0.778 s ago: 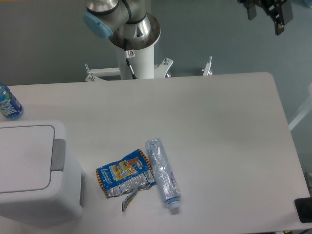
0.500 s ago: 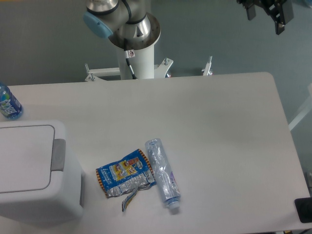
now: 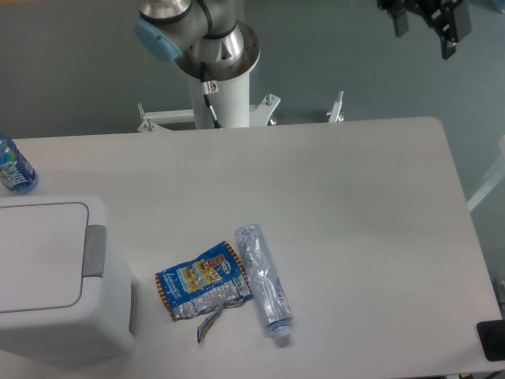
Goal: Open the trash can
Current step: 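Move the open gripper from its raised position toward the table, then lower the open gripper over the white trash can's lid edge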
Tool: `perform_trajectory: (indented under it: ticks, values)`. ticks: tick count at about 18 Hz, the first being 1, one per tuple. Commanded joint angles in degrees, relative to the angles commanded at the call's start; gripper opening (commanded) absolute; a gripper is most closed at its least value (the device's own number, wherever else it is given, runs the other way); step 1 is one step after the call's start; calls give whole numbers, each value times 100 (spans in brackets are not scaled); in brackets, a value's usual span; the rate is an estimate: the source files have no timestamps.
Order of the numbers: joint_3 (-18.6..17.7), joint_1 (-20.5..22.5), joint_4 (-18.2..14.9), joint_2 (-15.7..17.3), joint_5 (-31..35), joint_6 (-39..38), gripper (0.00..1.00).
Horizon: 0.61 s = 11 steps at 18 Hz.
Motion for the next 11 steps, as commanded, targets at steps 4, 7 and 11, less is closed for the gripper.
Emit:
perform_trajectory:
  ticks: [4,7,11]
  values:
    - [158,-194,184,-202,-634,-1470,100]
    - [352,-632,211,-404,-932,-2497,100]
    - [361,-1134,833,-615,-1512,-4368,100]
